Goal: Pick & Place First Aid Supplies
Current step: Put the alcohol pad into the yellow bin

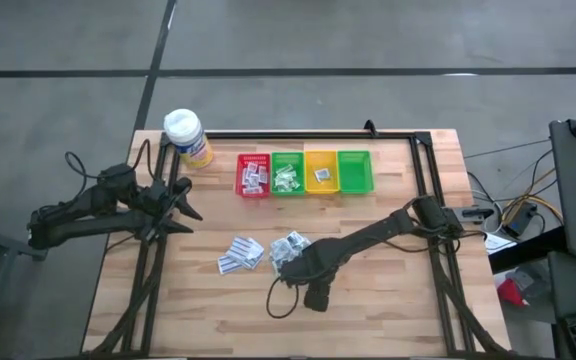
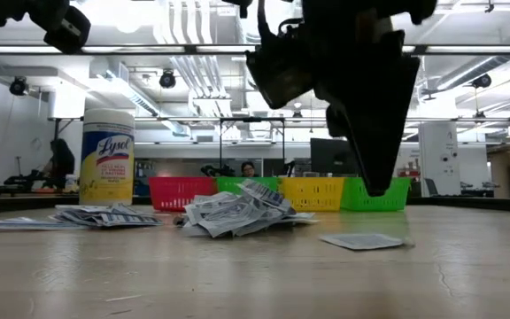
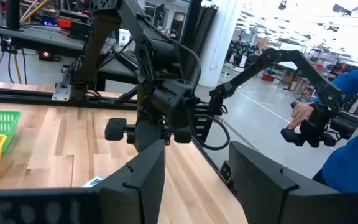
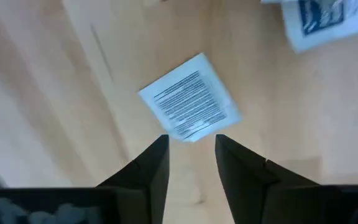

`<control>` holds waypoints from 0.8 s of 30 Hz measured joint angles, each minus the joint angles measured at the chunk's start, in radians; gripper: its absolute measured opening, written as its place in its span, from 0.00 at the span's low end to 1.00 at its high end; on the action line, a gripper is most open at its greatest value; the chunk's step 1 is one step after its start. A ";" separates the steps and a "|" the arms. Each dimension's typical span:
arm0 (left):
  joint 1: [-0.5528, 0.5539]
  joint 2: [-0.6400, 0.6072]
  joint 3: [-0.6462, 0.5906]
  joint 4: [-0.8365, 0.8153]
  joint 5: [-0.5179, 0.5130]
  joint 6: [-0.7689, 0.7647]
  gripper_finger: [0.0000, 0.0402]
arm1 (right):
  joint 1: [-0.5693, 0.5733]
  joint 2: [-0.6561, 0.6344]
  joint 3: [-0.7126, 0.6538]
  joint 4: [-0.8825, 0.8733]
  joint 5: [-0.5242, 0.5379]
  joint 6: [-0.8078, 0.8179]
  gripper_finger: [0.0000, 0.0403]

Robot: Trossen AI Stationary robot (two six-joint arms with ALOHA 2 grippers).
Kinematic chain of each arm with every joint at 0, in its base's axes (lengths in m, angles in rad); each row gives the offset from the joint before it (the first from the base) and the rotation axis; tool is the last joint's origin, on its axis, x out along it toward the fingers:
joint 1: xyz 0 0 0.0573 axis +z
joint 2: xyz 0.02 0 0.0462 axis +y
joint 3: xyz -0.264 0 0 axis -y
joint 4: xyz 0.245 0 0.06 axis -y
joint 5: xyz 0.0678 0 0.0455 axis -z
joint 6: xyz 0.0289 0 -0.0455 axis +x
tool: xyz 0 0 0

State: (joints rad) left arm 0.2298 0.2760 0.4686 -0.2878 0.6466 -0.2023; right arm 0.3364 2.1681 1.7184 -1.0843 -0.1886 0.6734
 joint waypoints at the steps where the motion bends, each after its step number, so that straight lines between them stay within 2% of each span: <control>1: 0.000 0.000 0.000 0.000 0.000 0.003 0.43 | 0.000 0.000 -0.001 0.000 -0.015 0.026 0.34; 12: 0.000 0.000 0.000 0.000 0.001 0.024 0.43 | 0.003 0.000 -0.017 0.019 -0.028 0.237 0.46; 19: 0.000 0.000 0.000 0.000 0.002 0.024 0.43 | 0.004 0.000 -0.055 0.036 -0.005 0.329 0.48; 24: 0.000 0.000 0.000 0.000 0.002 0.024 0.43 | -0.003 0.000 -0.108 0.128 0.024 0.385 0.48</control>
State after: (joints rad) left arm 0.2298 0.2760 0.4686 -0.2882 0.6486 -0.1783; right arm 0.3337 2.1681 1.6102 -0.9568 -0.1643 1.0580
